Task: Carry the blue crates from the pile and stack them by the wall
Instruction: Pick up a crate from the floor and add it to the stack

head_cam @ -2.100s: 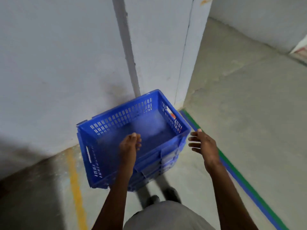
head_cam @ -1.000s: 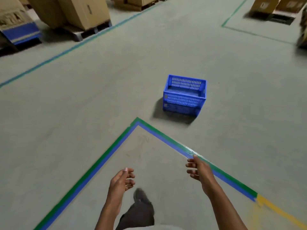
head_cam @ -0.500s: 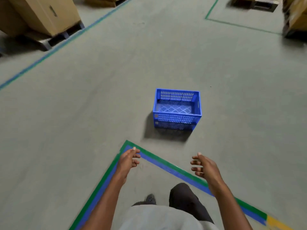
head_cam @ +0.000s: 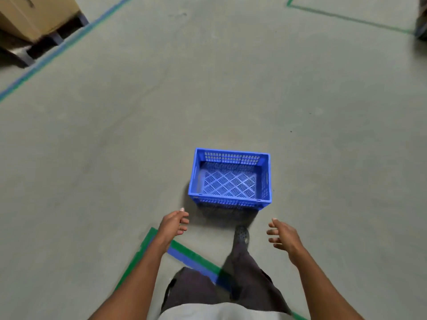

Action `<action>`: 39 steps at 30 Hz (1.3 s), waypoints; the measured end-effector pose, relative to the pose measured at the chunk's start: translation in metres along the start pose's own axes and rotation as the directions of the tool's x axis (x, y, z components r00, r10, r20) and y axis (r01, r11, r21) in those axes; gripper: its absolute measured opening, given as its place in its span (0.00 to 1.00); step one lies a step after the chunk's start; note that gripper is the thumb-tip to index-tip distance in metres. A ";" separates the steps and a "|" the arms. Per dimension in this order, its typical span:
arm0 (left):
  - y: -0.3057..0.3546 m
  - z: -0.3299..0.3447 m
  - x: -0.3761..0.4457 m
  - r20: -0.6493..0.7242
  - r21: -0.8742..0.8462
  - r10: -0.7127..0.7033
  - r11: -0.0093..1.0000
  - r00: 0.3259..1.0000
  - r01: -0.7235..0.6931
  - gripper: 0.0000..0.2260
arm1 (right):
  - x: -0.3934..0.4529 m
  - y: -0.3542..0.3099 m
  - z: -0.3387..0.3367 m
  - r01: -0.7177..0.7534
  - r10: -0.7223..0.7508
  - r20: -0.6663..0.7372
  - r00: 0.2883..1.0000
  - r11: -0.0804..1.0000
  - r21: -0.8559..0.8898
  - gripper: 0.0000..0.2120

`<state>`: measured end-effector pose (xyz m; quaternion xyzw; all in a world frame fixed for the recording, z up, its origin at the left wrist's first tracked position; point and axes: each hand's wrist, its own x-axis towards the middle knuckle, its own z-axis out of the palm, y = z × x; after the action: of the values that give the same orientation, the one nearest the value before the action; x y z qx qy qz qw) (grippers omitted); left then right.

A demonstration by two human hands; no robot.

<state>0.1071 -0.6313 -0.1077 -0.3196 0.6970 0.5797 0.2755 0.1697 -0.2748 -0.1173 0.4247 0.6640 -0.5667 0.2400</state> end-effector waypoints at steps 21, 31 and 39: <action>0.003 0.088 0.522 -0.268 0.553 0.117 0.831 0.956 0.053 0.17 | 0.520 -0.066 0.047 -0.181 0.046 -0.438 0.898 0.945 -0.272 0.23; -0.003 0.097 0.566 -0.355 0.270 -0.087 0.944 0.931 0.191 0.30 | 0.560 -0.042 0.053 -0.121 0.164 -0.280 0.946 0.979 0.164 0.31; -0.005 0.080 0.565 -0.100 0.072 -0.155 0.984 0.983 0.162 0.34 | 0.554 -0.051 0.041 -0.156 0.182 -0.142 0.973 0.972 0.176 0.30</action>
<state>-0.2518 -0.6243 -0.5514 -0.3897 0.7042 0.5119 0.3004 -0.1701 -0.1519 -0.5418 0.5415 0.5935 -0.5614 0.1985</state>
